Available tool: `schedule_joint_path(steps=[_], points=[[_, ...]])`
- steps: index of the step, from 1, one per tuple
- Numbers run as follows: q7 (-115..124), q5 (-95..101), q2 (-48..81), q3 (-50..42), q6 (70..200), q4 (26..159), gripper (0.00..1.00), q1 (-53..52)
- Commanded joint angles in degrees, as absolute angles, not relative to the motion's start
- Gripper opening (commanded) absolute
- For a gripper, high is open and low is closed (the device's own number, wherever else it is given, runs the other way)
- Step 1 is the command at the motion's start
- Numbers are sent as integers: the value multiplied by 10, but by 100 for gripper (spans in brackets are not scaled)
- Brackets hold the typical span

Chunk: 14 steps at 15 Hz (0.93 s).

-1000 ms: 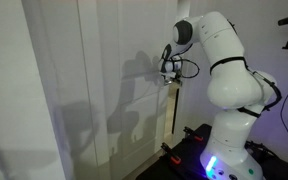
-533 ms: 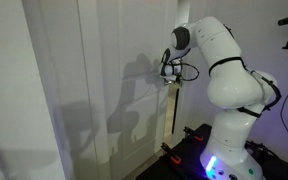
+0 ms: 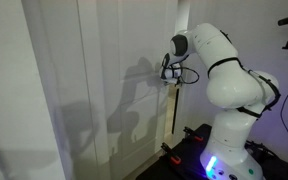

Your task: Close the door

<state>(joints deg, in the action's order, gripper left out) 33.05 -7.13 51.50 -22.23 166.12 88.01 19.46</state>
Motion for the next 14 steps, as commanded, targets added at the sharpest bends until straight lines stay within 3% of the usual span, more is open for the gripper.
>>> schedule_joint_path(steps=[1,11,12,13,14], points=[[313,-93,536,-227,1652,855,100,195],[309,-89,505,-243,1630,895,100,179],[308,-89,503,-246,1628,898,98,178],[306,-88,499,-247,1626,902,74,178],[303,-87,497,-247,1625,905,73,179]])
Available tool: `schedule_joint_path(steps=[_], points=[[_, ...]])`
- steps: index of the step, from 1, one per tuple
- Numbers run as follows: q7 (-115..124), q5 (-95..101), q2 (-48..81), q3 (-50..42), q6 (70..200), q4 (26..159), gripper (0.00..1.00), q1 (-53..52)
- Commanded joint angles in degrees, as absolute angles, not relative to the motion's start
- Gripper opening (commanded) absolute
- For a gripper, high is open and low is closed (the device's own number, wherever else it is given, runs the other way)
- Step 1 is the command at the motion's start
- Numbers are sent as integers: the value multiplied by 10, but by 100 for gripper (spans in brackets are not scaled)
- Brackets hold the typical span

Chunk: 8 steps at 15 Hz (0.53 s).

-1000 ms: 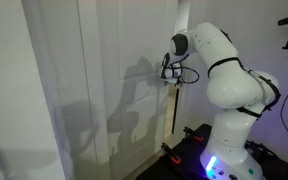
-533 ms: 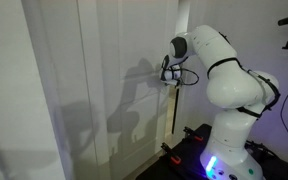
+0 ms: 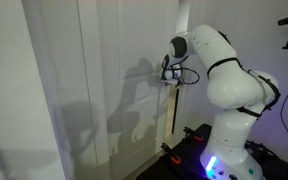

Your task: Close the door

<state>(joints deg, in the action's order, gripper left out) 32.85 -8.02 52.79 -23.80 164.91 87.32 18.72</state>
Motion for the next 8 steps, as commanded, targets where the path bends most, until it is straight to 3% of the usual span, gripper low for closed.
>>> schedule_joint_path(steps=[1,8], points=[[301,-86,494,-248,1623,909,68,179],[256,-82,453,-237,1586,966,14,180]])
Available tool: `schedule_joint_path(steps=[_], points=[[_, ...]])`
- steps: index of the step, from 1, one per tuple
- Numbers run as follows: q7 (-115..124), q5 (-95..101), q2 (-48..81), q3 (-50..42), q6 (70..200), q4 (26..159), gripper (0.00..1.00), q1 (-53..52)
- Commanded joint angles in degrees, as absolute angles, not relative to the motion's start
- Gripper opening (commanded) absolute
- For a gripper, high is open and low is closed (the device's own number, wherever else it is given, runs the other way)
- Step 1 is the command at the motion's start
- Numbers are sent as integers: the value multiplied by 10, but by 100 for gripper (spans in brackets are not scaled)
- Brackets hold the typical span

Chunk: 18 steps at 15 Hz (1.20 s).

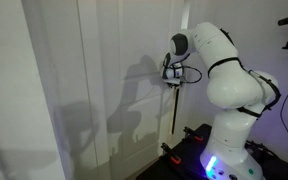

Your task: Close the door

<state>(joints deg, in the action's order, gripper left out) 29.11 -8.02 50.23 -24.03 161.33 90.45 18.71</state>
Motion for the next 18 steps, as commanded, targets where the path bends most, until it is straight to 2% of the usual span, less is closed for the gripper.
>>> schedule_joint_path(steps=[1,3,18], points=[[247,-80,442,-235,1579,981,5,178],[233,-76,418,-236,1575,1013,0,172],[208,-38,306,-270,1566,1161,0,145]])
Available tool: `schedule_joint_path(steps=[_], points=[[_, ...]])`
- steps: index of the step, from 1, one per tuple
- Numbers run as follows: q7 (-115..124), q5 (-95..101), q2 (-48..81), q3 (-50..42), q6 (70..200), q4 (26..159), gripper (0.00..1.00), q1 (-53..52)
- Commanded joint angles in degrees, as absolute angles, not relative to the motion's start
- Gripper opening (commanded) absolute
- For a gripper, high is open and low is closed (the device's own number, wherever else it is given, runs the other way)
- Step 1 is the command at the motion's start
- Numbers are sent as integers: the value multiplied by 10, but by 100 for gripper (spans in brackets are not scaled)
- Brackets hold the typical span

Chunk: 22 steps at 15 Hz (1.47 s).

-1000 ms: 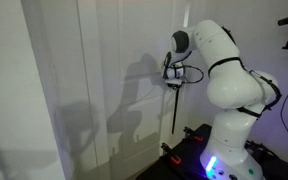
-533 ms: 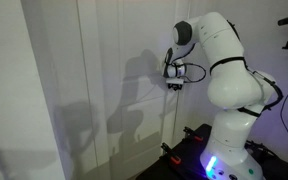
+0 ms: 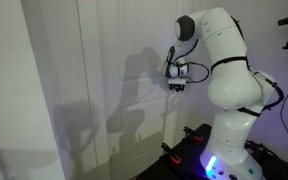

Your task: Close the door

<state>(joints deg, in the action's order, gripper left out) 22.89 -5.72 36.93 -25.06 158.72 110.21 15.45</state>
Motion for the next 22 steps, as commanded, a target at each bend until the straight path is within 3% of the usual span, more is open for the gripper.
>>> schedule_joint_path(steps=[1,5,6,8,17,22], points=[[208,-36,303,-272,1568,1165,0,142],[196,-34,298,-266,1569,1169,0,145],[192,-33,295,-265,1576,1171,25,145],[190,-23,287,-269,1584,1176,31,138],[149,21,196,-261,1607,1230,98,139],[111,25,128,-245,1583,1269,100,148]])
